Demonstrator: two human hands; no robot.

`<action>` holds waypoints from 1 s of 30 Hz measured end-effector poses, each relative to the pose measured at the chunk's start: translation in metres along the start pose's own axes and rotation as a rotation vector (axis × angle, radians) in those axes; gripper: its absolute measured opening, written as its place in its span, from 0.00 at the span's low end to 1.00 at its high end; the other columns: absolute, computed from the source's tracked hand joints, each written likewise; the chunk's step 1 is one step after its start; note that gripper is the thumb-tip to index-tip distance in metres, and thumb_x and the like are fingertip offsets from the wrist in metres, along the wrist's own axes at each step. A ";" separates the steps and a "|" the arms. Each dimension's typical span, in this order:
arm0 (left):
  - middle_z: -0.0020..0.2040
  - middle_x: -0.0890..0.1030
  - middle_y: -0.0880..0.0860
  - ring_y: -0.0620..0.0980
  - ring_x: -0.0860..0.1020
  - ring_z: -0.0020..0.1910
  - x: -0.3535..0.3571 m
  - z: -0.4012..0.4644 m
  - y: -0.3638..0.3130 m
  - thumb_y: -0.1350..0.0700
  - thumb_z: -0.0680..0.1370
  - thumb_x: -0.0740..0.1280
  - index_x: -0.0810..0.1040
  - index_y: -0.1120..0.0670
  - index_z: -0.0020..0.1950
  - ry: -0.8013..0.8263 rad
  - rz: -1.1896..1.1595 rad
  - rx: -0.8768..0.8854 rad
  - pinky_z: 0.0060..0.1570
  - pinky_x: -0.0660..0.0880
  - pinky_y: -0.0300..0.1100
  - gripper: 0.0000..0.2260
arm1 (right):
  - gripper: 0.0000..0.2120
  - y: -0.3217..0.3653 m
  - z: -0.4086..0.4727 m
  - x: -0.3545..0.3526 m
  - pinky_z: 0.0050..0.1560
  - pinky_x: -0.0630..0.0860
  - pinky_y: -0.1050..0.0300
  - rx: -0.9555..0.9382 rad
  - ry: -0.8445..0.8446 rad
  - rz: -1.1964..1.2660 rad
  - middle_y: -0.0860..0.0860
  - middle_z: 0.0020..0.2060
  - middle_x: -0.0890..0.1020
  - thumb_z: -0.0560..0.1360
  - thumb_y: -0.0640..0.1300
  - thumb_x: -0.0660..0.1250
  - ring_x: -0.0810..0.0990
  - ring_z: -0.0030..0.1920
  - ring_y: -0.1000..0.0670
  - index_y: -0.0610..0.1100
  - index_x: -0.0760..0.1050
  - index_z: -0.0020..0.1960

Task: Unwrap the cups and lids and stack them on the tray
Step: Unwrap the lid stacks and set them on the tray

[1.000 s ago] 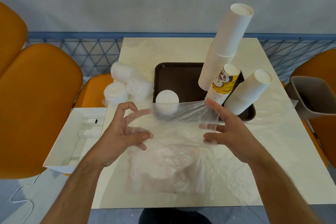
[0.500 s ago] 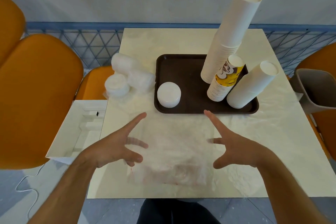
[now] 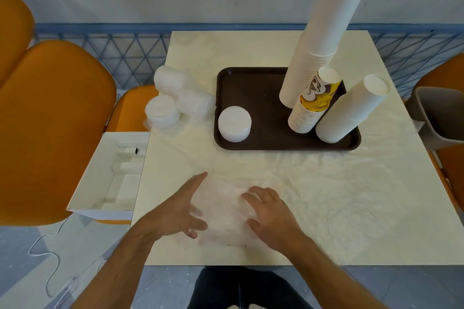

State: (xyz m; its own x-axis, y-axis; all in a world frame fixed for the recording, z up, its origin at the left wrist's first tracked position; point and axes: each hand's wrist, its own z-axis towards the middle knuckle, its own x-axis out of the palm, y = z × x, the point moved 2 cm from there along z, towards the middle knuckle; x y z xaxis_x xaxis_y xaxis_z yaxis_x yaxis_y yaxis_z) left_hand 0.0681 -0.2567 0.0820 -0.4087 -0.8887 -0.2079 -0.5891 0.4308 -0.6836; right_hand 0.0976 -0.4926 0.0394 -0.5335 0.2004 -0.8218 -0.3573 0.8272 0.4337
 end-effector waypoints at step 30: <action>0.80 0.57 0.44 0.48 0.54 0.79 -0.016 0.052 0.008 0.40 0.73 0.73 0.59 0.37 0.77 -0.182 0.638 0.135 0.77 0.51 0.52 0.36 | 0.39 0.006 0.006 -0.012 0.77 0.51 0.40 0.126 0.068 -0.182 0.51 0.81 0.46 0.73 0.60 0.71 0.47 0.80 0.42 0.61 0.54 0.78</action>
State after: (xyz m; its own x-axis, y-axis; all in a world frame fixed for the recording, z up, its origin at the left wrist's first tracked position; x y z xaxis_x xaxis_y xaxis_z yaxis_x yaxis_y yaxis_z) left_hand 0.1062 -0.2474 0.0433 -0.5162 -0.4844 -0.7063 -0.1743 0.8668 -0.4672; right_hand 0.1066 -0.4870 0.0499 -0.5205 0.0097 -0.8538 -0.3562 0.9063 0.2274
